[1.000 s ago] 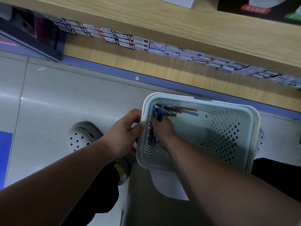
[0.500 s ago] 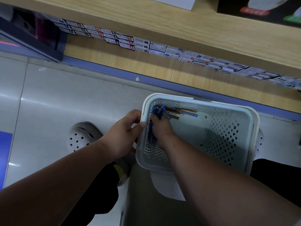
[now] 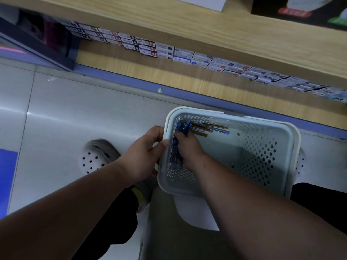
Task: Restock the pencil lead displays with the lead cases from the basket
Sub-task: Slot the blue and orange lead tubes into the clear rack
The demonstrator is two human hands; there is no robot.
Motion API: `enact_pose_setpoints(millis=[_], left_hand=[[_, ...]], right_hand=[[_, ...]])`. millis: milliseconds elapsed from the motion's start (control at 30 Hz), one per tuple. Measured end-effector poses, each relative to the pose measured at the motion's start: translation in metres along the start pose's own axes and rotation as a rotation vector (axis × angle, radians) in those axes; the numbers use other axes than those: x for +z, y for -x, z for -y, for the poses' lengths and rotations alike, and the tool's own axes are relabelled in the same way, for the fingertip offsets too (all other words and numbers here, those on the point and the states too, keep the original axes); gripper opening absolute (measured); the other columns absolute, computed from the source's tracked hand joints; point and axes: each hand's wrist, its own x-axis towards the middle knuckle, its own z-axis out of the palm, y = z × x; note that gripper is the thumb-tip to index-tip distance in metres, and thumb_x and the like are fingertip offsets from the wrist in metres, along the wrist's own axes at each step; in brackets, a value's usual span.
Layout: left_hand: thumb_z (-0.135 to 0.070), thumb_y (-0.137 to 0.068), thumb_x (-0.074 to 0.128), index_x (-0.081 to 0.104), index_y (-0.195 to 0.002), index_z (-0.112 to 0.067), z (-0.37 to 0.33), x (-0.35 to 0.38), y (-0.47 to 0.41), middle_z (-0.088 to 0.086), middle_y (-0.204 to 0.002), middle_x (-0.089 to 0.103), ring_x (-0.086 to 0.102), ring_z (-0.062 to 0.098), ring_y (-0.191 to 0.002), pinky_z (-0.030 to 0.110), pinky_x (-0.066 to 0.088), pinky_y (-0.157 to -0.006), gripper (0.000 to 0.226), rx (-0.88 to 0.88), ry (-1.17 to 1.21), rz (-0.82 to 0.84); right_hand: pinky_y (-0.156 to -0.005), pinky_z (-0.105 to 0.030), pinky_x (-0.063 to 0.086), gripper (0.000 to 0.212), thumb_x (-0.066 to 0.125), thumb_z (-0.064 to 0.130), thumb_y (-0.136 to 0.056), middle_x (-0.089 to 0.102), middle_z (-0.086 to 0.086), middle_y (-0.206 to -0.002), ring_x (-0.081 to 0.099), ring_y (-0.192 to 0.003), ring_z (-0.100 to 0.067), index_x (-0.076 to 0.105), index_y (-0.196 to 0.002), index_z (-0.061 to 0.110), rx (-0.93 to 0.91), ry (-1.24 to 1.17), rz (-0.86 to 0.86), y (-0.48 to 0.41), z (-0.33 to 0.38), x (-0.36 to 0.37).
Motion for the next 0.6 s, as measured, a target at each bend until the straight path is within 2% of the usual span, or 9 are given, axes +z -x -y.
enact_pose_setpoints(millis=[67, 200, 267, 367, 467, 600], left_hand=[[-0.021, -0.105, 0.046, 0.056, -0.112, -0.025, 0.0, 0.001, 0.0, -0.003, -0.092, 0.063, 0.066, 0.018, -0.071, 0.035, 0.058, -0.053, 0.013, 0.004, -0.01, -0.013], [-0.021, -0.104, 0.048, 0.057, -0.109, -0.025, 0.001, 0.0, 0.0, -0.002, -0.093, 0.062, 0.067, 0.03, -0.078, 0.051, 0.06, -0.058, 0.011, 0.025, -0.026, -0.016], [-0.021, -0.104, 0.048, 0.057, -0.109, -0.024, 0.0, 0.0, 0.0, -0.001, -0.094, 0.062, 0.066, 0.033, -0.08, 0.055, 0.059, -0.059, 0.01, 0.016, -0.023, -0.016], [-0.022, -0.104, 0.048, 0.057, -0.109, -0.025, -0.001, 0.0, 0.0, -0.001, -0.095, 0.062, 0.067, 0.03, -0.079, 0.054, 0.06, -0.058, 0.011, 0.001, -0.02, -0.012], [-0.022, -0.105, 0.047, 0.056, -0.11, -0.026, -0.002, 0.0, 0.001, -0.001, -0.097, 0.062, 0.068, 0.028, -0.079, 0.051, 0.061, -0.058, 0.012, -0.001, -0.032, -0.007], [-0.021, -0.105, 0.046, 0.056, -0.11, -0.025, -0.002, 0.0, 0.001, 0.0, -0.097, 0.062, 0.067, 0.029, -0.079, 0.049, 0.061, -0.057, 0.011, -0.003, -0.024, -0.01]], right_hand=[[-0.095, -0.057, 0.054, 0.021, 0.051, 0.024, -0.102, 0.071, -0.02, -0.108, 0.069, -0.102, -0.04, 0.064, -0.116, 0.016, 0.017, -0.034, 0.037, 0.002, 0.002, -0.003], [-0.097, -0.053, 0.054, 0.011, 0.052, 0.025, -0.104, 0.072, -0.015, -0.109, 0.068, -0.104, -0.035, 0.062, -0.105, 0.024, 0.005, -0.037, 0.109, 0.003, 0.001, -0.01], [-0.098, -0.053, 0.053, 0.008, 0.051, 0.024, -0.104, 0.07, -0.018, -0.111, 0.067, -0.106, -0.037, 0.059, -0.101, 0.025, -0.017, -0.004, 0.134, 0.002, -0.002, -0.013], [-0.095, -0.05, 0.054, 0.011, 0.05, 0.021, -0.104, 0.07, -0.02, -0.11, 0.068, -0.103, -0.035, 0.06, -0.101, 0.023, -0.051, 0.033, 0.164, 0.005, -0.003, -0.015], [-0.093, -0.049, 0.055, 0.016, 0.05, 0.022, -0.105, 0.072, -0.016, -0.102, 0.069, -0.096, -0.032, 0.065, -0.098, 0.022, -0.045, 0.021, 0.196, 0.006, -0.003, -0.019], [-0.091, -0.053, 0.057, 0.016, 0.052, 0.026, -0.102, 0.073, -0.02, -0.108, 0.069, -0.103, -0.04, 0.068, -0.102, 0.021, -0.031, 0.052, 0.217, 0.006, -0.001, -0.021]])
